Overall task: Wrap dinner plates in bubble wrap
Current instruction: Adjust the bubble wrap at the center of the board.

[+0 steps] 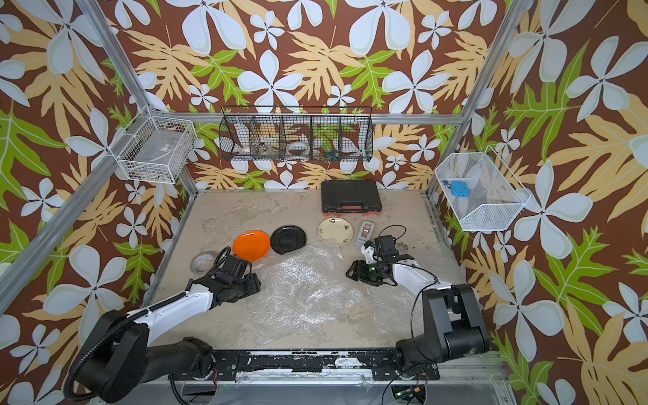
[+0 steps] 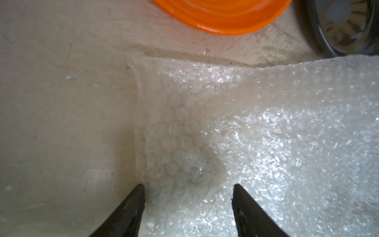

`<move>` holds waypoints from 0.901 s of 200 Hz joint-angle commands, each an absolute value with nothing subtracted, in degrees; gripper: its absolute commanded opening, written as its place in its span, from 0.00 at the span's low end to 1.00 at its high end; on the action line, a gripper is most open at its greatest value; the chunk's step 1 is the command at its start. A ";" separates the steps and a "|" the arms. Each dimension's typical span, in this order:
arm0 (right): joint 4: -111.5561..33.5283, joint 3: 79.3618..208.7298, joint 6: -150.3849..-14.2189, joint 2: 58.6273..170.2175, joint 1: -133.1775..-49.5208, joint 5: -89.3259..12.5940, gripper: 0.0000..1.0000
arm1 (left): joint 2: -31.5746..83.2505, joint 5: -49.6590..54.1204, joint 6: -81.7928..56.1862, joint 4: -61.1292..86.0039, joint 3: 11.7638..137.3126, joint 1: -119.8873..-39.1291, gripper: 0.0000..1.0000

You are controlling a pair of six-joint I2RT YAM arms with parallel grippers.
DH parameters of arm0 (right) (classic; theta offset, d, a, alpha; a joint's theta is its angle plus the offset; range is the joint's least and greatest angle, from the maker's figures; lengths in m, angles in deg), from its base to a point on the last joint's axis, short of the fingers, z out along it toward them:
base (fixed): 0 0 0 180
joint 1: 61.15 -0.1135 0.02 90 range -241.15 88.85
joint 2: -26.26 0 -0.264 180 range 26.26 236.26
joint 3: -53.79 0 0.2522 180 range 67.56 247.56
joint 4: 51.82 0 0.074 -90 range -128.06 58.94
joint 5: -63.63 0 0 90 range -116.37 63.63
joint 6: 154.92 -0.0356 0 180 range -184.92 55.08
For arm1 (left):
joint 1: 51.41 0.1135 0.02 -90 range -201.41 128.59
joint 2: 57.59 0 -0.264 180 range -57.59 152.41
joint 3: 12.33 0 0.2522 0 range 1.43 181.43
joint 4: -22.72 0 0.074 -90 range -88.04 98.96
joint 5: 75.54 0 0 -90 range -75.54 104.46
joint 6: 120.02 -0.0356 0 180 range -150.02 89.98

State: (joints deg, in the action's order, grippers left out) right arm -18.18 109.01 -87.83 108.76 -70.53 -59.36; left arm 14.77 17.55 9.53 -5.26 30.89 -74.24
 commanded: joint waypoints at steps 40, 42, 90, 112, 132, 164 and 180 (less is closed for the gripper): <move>-15.30 105.14 -90.73 106.35 -75.56 -58.07 0.50 | 20.46 19.05 5.38 -6.70 34.96 -74.26 0.61; -15.30 104.88 -90.95 106.18 -75.85 -57.80 0.49 | 20.70 18.99 5.28 -6.63 35.19 -74.26 0.61; -13.41 98.44 -99.07 98.44 -80.96 -52.84 0.12 | 25.16 16.44 1.37 -7.06 40.92 -74.26 0.56; -10.30 97.86 -100.21 94.62 -80.93 -47.55 0.13 | 26.00 13.54 0.44 -7.99 42.19 -74.27 0.56; -7.54 101.07 -100.08 94.12 -80.97 -41.84 0.37 | 24.29 13.27 0.74 -9.17 42.30 -74.26 0.57; -7.17 106.70 -99.98 94.35 -80.93 -43.75 0.45 | 20.53 15.33 0.41 -13.88 45.18 -74.26 0.61; -10.83 108.45 -100.55 95.16 -80.99 -49.14 0.46 | 19.21 14.59 0.54 -15.83 46.40 -74.34 0.61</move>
